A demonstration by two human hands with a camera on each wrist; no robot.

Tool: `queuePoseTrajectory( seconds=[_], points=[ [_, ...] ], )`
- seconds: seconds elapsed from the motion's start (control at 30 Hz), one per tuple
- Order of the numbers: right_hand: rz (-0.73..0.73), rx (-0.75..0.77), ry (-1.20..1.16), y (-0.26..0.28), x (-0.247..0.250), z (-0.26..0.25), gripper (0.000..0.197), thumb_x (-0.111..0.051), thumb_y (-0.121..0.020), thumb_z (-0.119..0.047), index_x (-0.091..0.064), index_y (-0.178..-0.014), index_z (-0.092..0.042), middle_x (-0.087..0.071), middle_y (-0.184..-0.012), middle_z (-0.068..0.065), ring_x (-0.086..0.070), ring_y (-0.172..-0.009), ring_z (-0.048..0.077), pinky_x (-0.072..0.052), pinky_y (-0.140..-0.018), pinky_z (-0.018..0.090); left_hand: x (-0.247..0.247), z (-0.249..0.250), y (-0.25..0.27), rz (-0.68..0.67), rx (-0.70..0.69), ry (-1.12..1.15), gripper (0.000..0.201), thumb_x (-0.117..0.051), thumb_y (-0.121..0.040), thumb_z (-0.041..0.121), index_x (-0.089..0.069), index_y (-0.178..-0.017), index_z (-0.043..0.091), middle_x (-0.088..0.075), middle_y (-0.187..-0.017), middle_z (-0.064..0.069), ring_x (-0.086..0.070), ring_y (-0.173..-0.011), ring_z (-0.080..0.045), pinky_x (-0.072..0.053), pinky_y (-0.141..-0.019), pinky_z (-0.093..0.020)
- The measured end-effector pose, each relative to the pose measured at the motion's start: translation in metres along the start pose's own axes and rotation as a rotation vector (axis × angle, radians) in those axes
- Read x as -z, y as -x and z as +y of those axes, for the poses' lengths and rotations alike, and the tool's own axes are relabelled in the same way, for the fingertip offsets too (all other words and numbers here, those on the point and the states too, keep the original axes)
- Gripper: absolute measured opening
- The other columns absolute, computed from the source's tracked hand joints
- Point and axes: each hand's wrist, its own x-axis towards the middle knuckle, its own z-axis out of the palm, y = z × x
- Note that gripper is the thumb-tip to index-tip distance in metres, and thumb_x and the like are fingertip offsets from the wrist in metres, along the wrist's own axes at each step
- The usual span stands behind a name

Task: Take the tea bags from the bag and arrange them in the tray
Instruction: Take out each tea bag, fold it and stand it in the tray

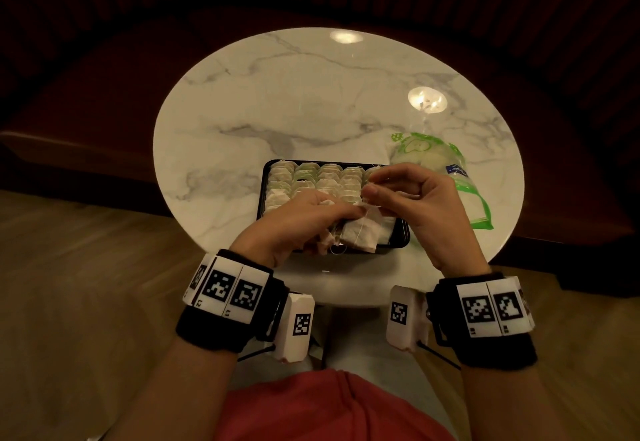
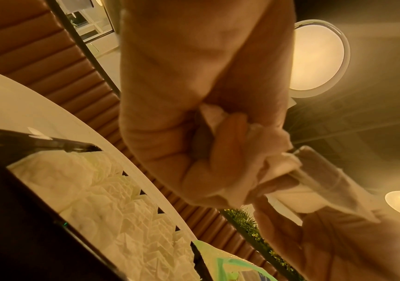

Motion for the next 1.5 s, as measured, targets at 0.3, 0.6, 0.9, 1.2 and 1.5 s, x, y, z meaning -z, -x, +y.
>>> queuePoseTrajectory(
  seconds=[0.3, 0.6, 0.9, 1.2, 1.5],
  points=[
    [-0.049, 0.008, -0.029, 0.003, -0.003, -0.002, 0.02, -0.061, -0.084, -0.026, -0.072, -0.096, -0.013, -0.076, -0.087, 0.006, -0.073, -0.087, 0.017, -0.057, -0.076, 0.023, -0.001, 0.005, 0.001, 0.098, 0.013, 0.038, 0.036, -0.061, -0.092, 0.033, -0.065, -0.105, -0.001, -0.046, -0.076, -0.011, -0.042, -0.045, -0.011, -0.028, -0.046, -0.023],
    [0.013, -0.07, -0.099, 0.003, -0.002, -0.005, 0.044, -0.038, -0.098, -0.04, -0.071, -0.101, -0.01, -0.076, -0.089, 0.009, -0.073, -0.088, 0.018, -0.055, -0.072, 0.021, 0.001, 0.01, 0.009, 0.09, -0.083, 0.026, 0.027, -0.06, -0.096, 0.032, -0.064, -0.087, 0.006, -0.04, -0.062, 0.001, -0.037, -0.044, -0.007, -0.028, -0.042, -0.018],
    [-0.016, 0.079, -0.039, 0.003, 0.003, -0.003, 0.025, -0.075, -0.074, -0.003, -0.071, -0.098, -0.008, -0.076, -0.085, 0.002, -0.073, -0.084, 0.014, -0.055, -0.076, 0.02, 0.001, 0.011, 0.011, 0.106, -0.159, -0.008, 0.031, -0.062, -0.094, 0.033, -0.071, -0.09, 0.004, -0.044, -0.059, 0.001, -0.039, -0.047, -0.006, -0.031, -0.046, -0.018],
    [-0.067, -0.044, -0.02, 0.001, 0.012, -0.003, 0.026, -0.073, -0.072, -0.015, -0.072, -0.097, -0.008, -0.076, -0.094, 0.0, -0.072, -0.091, 0.015, -0.055, -0.079, 0.023, 0.0, 0.008, 0.01, 0.126, -0.193, 0.011, 0.023, -0.067, -0.089, 0.033, -0.075, -0.094, 0.012, -0.055, -0.073, -0.011, -0.043, -0.055, -0.011, -0.032, -0.049, -0.021],
    [0.019, -0.075, 0.016, -0.002, 0.014, -0.002, 0.009, -0.063, -0.089, -0.006, -0.07, -0.086, -0.011, -0.073, -0.072, -0.001, -0.068, -0.068, 0.01, -0.057, -0.062, 0.022, -0.003, 0.003, 0.007, 0.063, -0.258, -0.083, 0.019, -0.074, -0.084, 0.029, -0.074, -0.09, 0.011, -0.046, -0.05, 0.01, -0.038, -0.049, -0.005, -0.034, -0.05, -0.016]
  ],
)
